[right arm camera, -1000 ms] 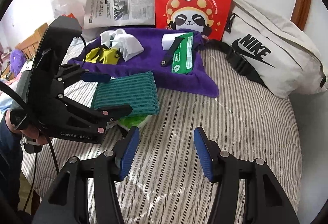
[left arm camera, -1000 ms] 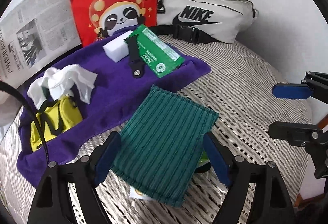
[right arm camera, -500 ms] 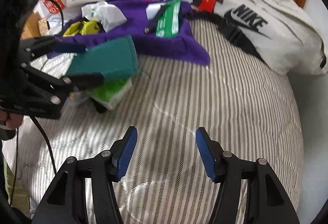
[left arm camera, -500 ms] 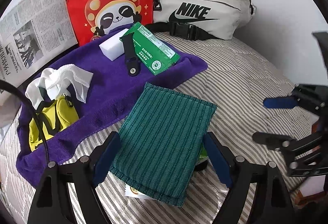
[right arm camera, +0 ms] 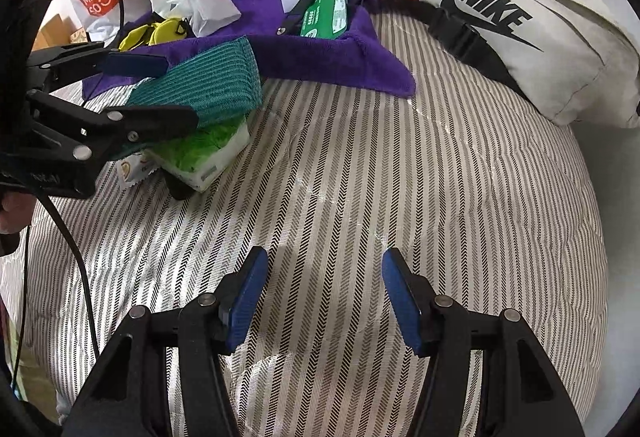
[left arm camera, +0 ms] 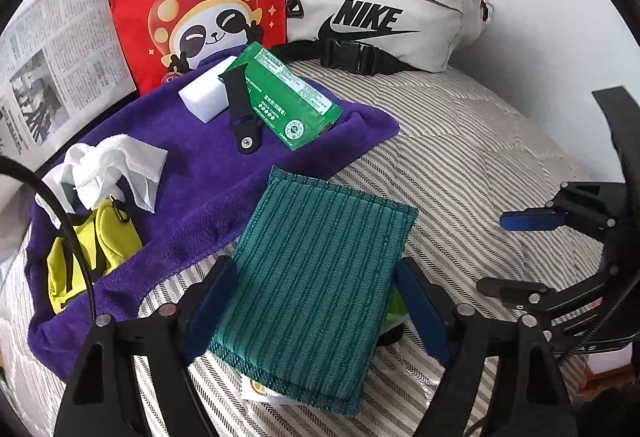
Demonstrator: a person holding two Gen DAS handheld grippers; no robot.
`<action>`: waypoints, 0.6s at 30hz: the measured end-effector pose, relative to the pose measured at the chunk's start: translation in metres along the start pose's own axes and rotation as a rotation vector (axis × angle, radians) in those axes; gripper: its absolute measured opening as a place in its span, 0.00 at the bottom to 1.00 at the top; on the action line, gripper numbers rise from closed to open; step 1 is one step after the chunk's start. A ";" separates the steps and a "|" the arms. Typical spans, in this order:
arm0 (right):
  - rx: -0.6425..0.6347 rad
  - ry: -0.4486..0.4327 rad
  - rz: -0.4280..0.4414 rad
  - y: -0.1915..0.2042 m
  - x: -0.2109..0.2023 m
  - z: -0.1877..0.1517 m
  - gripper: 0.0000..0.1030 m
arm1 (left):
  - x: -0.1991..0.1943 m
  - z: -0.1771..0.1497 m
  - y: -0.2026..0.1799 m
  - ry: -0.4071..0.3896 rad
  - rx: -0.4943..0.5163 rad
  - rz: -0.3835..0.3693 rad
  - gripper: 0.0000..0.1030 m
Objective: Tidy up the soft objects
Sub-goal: 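Lift the teal pad with the left tool while the right tool moves toward the green tissue pack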
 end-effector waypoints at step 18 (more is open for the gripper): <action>-0.013 0.003 -0.027 0.000 -0.008 -0.006 0.57 | -0.005 -0.001 -0.003 -0.018 0.122 0.068 0.89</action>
Point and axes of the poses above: each gripper's, at about its wrist camera, not at the fingertips, and x roughly the way its jaws point, y to its left, z to its top, the point moved 2 cm from there along x, roughly the way its jaws point, and after that the axes turned 3 degrees about -y, right-handed, at the moved point
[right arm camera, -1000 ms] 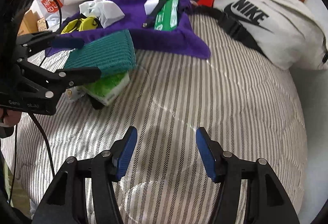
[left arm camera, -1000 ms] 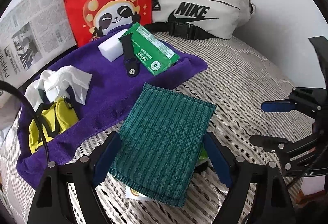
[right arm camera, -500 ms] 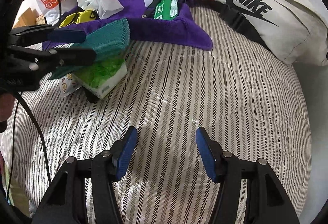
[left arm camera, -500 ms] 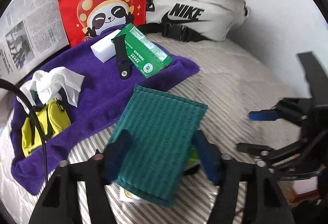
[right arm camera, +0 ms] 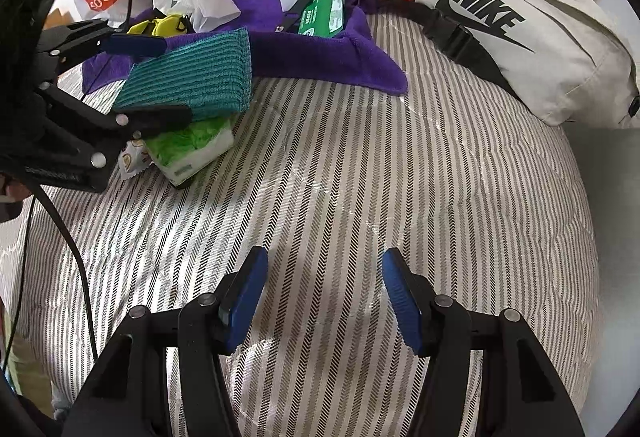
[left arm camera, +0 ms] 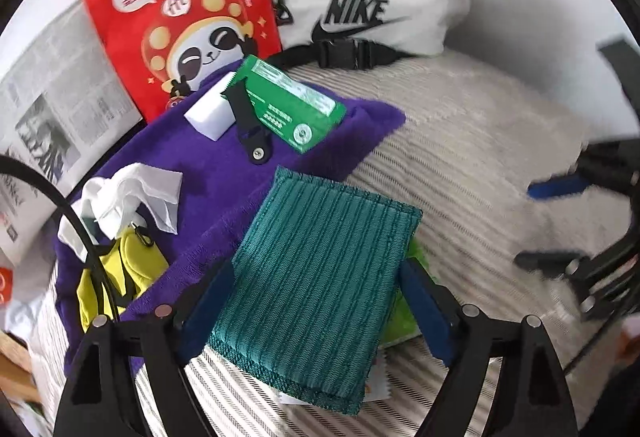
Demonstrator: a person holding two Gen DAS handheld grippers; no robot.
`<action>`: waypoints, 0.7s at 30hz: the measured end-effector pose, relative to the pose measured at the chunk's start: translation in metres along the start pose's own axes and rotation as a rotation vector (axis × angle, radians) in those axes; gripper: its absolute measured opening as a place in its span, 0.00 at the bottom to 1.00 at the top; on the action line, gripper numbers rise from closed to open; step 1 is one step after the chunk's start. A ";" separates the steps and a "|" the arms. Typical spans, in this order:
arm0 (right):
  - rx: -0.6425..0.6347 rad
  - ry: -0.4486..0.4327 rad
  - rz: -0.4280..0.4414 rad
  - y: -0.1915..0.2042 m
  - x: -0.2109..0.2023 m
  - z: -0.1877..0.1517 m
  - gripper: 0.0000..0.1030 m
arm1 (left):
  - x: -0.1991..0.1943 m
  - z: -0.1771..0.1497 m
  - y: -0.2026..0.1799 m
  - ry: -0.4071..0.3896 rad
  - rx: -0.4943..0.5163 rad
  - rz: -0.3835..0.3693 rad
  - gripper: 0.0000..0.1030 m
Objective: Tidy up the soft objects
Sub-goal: 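Lift the teal pad with the left tool while the right tool moves toward the green tissue pack, then grasp the green tea-print tissue pack with the right tool while the left tool holds the pad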
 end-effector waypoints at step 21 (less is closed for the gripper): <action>0.013 -0.011 -0.016 0.000 -0.012 -0.008 0.57 | -0.016 -0.001 0.022 0.004 -0.090 -0.061 0.91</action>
Point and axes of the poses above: each gripper's, at about its wrist camera, not at the fingertips, and x roughly the way its jaws point, y to its left, z to its top, the point moved 2 cm from there along x, roughly the way its jaws point, and after that the axes turned 3 degrees about -y, right-handed, at the moved point
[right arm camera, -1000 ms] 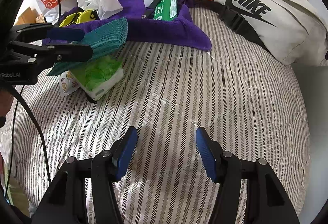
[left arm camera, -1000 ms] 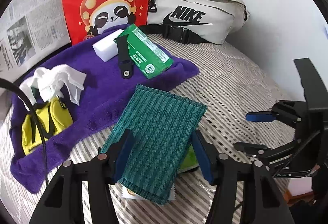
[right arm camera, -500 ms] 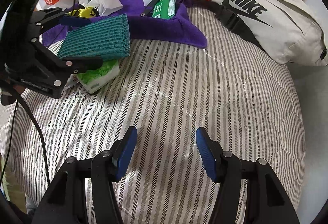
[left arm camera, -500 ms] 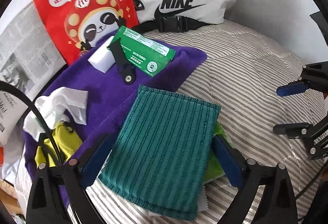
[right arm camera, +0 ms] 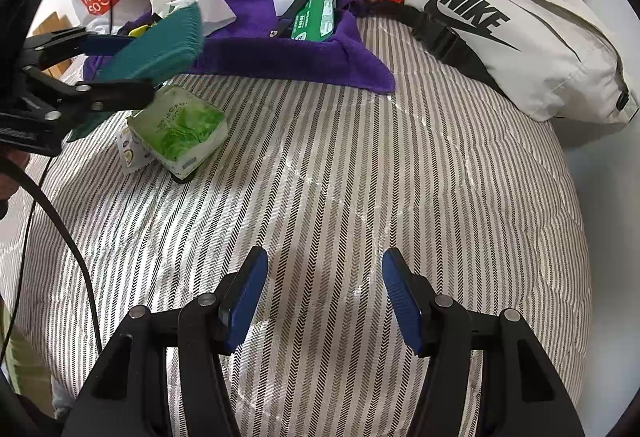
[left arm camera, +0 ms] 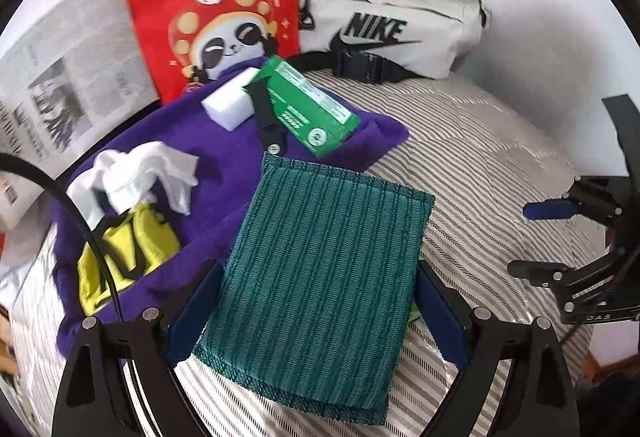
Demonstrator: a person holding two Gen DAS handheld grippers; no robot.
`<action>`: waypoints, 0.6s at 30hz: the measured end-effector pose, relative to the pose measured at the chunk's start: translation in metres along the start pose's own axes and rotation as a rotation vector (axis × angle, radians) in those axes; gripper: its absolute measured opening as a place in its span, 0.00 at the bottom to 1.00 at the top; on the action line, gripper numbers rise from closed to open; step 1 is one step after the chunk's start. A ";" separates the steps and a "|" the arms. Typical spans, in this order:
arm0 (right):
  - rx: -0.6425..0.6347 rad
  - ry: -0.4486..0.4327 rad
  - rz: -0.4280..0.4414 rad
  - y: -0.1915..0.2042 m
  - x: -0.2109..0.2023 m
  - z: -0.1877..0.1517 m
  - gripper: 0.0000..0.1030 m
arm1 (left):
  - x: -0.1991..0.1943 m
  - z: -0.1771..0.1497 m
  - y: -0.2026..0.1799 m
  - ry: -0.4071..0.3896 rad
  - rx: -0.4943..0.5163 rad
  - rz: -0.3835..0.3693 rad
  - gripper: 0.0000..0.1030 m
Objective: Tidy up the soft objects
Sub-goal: 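Grasp the green tea-print tissue pack with the right tool while the left tool holds the pad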
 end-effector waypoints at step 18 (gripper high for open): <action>-0.100 -0.071 0.167 0.066 0.029 0.053 0.62 | -0.062 -0.073 0.057 0.016 -0.222 0.128 0.91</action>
Point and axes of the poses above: each gripper's, at about its wrist camera, not at the fingertips, and x roughly the way its jaws point, y to its left, z to its top, the point moved 2 cm from there along x, roughly the way its jaws point, and after that the axes turned 3 degrees about -y, right-handed, at the moved point
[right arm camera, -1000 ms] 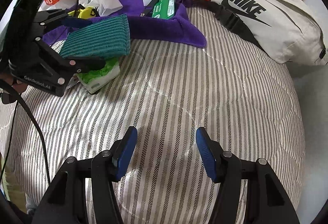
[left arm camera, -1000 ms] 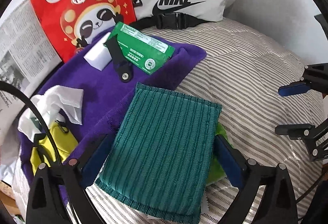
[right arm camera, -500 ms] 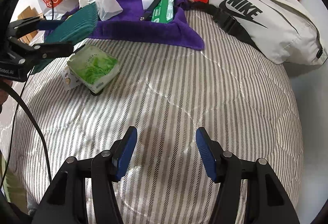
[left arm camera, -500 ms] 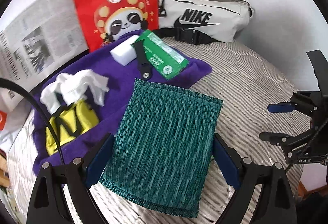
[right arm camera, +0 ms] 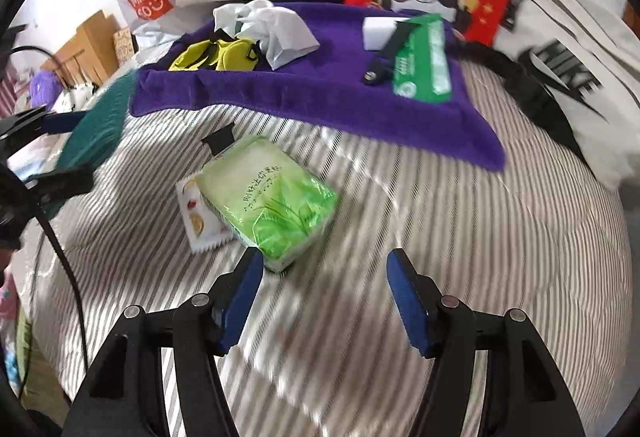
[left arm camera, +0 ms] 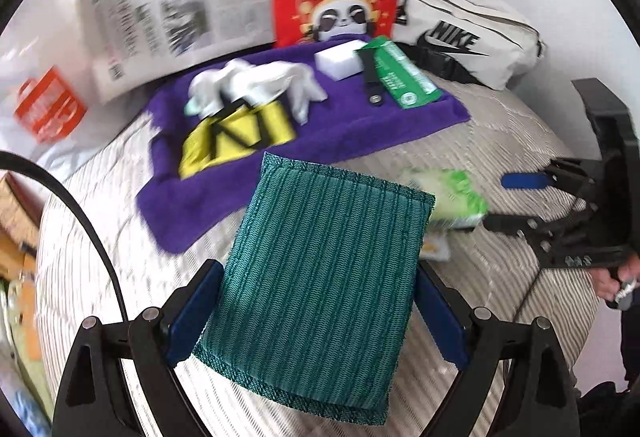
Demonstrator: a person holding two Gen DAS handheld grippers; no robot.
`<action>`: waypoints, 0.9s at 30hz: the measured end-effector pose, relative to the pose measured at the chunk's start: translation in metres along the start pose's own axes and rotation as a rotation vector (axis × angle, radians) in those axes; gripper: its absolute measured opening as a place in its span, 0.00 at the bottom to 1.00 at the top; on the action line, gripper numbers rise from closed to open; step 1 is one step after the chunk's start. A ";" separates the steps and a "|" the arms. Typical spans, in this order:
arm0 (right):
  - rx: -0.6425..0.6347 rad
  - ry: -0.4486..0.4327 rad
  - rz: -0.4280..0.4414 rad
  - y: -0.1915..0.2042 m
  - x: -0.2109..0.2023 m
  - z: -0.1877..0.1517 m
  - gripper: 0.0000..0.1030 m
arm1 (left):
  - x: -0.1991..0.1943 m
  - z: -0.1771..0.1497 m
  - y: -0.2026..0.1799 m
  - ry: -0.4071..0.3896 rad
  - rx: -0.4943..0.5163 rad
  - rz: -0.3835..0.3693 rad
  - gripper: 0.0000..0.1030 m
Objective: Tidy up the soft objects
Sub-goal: 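Grasp the green tea-print tissue pack with the right tool while the left tool holds the pad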
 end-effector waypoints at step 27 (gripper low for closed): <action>-0.142 -0.010 0.086 0.011 0.052 0.058 0.83 | -0.024 -0.038 0.043 -0.046 -0.141 -0.050 0.91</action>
Point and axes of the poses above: each gripper's, at about its wrist camera, not at the fingertips, and x roughly the way its jaws point, y to its left, z to its top, the point moved 2 cm from there along x, roughly the way its jaws point, and after that the axes turned 3 degrees about -y, right-handed, at the moved point
